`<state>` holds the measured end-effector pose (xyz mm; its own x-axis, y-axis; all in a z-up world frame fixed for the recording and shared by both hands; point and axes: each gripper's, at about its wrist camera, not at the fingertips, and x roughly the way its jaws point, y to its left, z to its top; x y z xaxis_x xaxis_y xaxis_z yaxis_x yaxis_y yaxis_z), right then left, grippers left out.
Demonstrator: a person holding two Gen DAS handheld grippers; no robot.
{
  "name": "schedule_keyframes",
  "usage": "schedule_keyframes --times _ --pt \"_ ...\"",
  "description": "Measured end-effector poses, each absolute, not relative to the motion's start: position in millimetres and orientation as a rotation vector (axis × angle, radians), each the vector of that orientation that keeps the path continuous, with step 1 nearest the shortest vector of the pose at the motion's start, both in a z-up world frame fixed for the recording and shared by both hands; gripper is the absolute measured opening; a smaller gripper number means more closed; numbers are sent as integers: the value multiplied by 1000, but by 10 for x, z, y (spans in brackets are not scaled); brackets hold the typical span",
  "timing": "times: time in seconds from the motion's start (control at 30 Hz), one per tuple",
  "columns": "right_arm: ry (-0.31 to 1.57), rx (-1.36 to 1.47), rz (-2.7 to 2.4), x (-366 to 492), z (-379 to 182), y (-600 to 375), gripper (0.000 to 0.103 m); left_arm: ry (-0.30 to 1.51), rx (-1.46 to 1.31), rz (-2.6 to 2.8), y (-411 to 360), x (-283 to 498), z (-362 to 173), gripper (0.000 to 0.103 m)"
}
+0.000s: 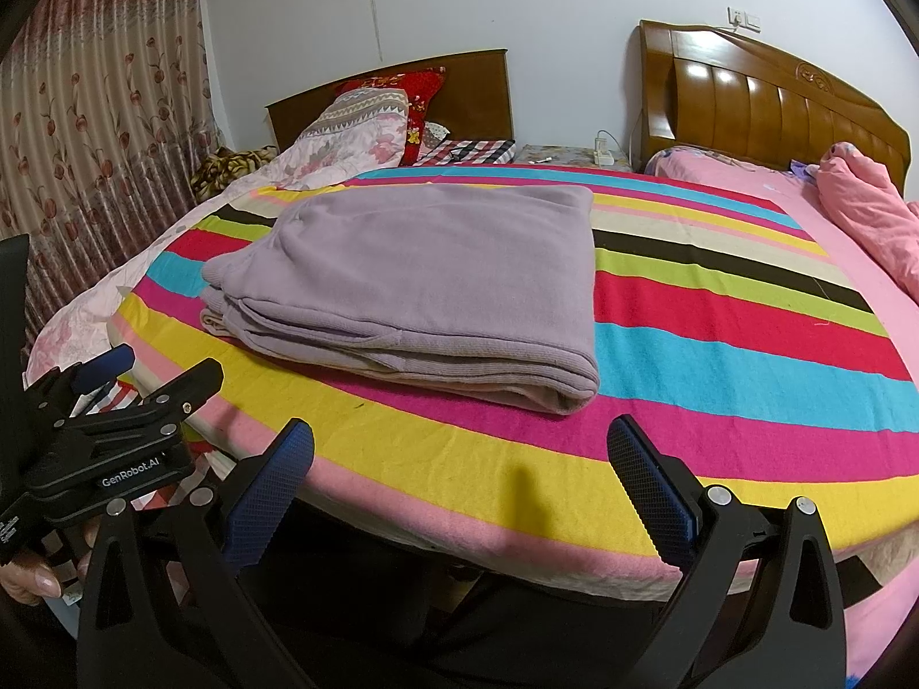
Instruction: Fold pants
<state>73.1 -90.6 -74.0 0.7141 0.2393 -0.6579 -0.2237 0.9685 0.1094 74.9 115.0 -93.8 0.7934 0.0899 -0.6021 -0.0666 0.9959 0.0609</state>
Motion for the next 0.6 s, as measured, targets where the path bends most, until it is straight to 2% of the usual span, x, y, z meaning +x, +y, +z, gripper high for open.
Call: schedule_keyframes --times 0.4,0.6 --pt "734 24 258 717 -753 -898 99 618 -7 71 1200 707 -901 102" --pt "735 31 265 694 -765 -931 98 658 -27 71 1230 759 -935 102"
